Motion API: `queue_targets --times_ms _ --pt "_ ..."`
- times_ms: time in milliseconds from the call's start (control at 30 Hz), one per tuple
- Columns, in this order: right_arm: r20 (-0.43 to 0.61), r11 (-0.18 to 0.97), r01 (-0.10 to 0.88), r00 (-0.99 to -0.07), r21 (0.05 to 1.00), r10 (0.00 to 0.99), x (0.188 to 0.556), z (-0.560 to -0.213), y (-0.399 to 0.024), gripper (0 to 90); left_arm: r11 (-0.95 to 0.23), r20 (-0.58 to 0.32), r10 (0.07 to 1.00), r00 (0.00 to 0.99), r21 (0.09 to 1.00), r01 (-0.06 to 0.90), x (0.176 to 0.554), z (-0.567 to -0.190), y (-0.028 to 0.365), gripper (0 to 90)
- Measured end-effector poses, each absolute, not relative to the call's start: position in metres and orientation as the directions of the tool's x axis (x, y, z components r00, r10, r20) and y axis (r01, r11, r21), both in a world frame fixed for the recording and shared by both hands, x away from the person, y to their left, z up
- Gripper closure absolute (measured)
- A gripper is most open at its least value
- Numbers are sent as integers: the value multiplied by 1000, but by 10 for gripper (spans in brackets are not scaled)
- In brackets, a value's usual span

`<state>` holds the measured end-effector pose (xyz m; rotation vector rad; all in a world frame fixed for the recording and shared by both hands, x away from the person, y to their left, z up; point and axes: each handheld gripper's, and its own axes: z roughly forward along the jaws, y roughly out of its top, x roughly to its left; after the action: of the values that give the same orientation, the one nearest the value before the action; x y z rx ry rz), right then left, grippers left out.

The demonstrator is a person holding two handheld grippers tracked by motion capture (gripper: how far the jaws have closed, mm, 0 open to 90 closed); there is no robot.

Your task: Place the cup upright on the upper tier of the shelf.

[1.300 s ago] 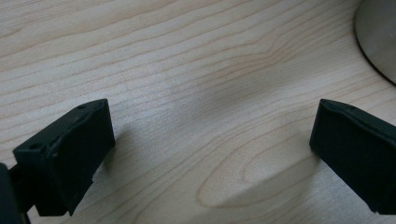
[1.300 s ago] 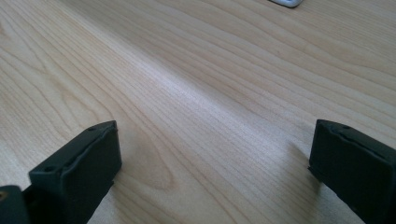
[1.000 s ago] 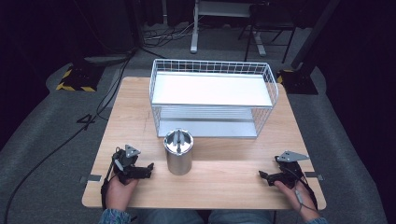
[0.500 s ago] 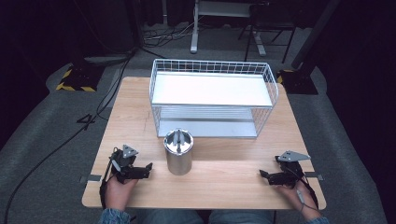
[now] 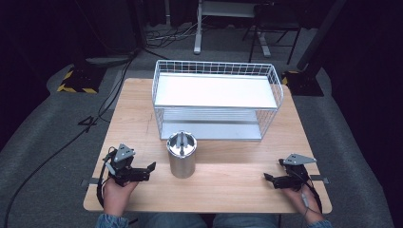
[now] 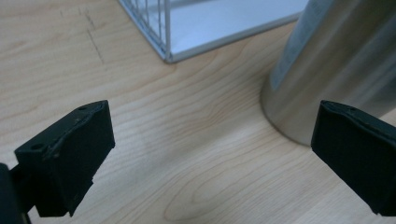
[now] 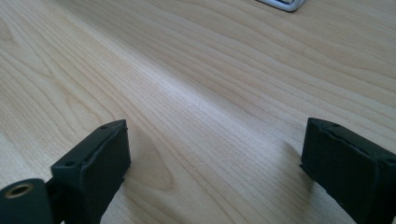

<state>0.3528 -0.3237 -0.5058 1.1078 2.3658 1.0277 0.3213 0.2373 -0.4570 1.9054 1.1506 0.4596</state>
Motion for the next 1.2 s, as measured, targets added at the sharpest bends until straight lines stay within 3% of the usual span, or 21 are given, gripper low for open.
queue_targets --times_ms 500,867,1200 --pt "-1 450 508 -662 735 750 351 -505 -323 126 -164 -140 800 584 884 437 310 -432 234 0" --pt "-1 446 508 -659 737 752 351 -506 -323 137 -185 -99 724 683 925 331 306 -419 215 0" --pt "-3 447 507 -658 737 753 351 -505 -323 143 -199 -101 659 746 932 302 313 -418 193 0"
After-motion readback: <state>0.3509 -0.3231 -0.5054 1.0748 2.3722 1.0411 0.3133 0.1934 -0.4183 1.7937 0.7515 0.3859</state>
